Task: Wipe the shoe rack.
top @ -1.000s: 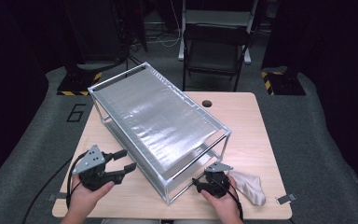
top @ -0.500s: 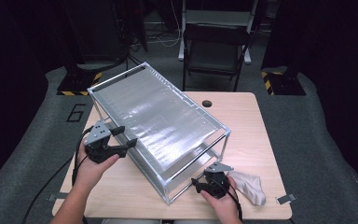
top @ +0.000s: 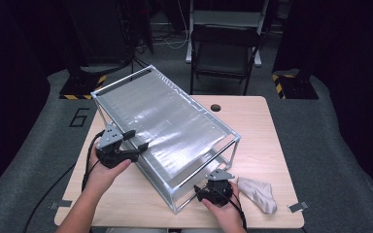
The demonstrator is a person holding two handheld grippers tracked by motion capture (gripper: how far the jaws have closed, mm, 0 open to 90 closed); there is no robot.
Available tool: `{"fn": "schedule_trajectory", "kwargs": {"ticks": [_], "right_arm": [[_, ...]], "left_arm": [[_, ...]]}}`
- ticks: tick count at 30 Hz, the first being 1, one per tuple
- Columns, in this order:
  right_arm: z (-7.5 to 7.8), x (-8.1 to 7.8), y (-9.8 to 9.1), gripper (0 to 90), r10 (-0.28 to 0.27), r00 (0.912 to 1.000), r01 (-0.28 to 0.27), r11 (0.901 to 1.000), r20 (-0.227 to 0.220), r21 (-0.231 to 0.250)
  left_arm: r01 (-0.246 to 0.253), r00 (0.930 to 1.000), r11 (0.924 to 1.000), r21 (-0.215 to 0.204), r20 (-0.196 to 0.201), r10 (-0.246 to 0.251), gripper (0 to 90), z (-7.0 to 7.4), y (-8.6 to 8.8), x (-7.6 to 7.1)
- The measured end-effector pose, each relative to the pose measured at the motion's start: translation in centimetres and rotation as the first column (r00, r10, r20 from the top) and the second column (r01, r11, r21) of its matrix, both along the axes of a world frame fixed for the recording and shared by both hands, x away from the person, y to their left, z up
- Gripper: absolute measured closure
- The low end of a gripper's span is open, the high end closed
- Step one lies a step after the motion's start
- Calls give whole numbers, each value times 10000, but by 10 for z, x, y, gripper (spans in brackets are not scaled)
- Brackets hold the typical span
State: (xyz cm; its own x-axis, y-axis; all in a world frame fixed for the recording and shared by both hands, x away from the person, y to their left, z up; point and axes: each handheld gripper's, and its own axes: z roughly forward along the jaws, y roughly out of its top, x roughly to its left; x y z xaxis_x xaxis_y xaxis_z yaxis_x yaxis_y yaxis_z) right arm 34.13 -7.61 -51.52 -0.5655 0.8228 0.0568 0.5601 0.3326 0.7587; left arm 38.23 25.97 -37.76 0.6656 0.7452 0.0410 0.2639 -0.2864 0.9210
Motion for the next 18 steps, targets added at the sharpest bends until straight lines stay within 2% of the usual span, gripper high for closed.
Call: {"fn": "schedule_trajectory", "kwargs": {"ticks": [1, 2, 3, 4, 8, 9, 10, 12, 13, 14, 18], "right_arm": [[0, -1, -2, 269, -120, 9999, 121, 9997, 13, -228], [0, -1, -2, 269, -120, 9999, 121, 9997, 13, -228], [-1, -1, -5, 262, -265, 9996, 271, 9983, 134, -508], [-1, -1, -5, 262, -265, 9996, 271, 9983, 134, -508], [-3, -1, -14, 250, -668, 9977, 666, 9976, -142, -185], [-3, 0, -17, 250, -581, 9983, 577, 9972, -78, -465], [-3, 1, -19, 249, -758, 9969, 752, 9968, -199, -271], [-4, 2, -23, 232, -785, 9966, 777, 9965, -257, -291], [-5, 2, -25, 220, -985, 9939, 985, 9951, -488, -25], [-5, 2, -25, 220, -985, 9939, 985, 9951, -488, -25], [-7, 4, -27, 210, -1255, 9904, 1262, 9920, -585, 83]], "left_arm": [[-3, 10000, 10000, 99, -5, 3, 319, 0, -1, -2], [-3, 10000, 10000, 99, -5, 3, 319, 0, -1, -2], [-52, 10000, 9999, 111, 1, 52, 319, 0, -2, -5], [-52, 10000, 9999, 111, 1, 52, 318, 0, -2, -5], [-50, 10000, 10000, -25, 21, 50, 318, -1, -8, -9], [-41, 10000, 10000, 12, 7, 41, 318, -1, -10, -10], [-78, 10000, 10000, 13, 35, 78, 319, -2, -11, -10], [-68, 10000, 10000, -51, 72, 68, 319, -2, -11, -12], [-71, 9999, 10000, -18, 103, 71, 319, -3, -12, -13], [-71, 9999, 10000, -18, 103, 71, 320, -3, -12, -13], [270, 9996, 9995, -153, -48, -271, 319, -3, -14, -15]]}}
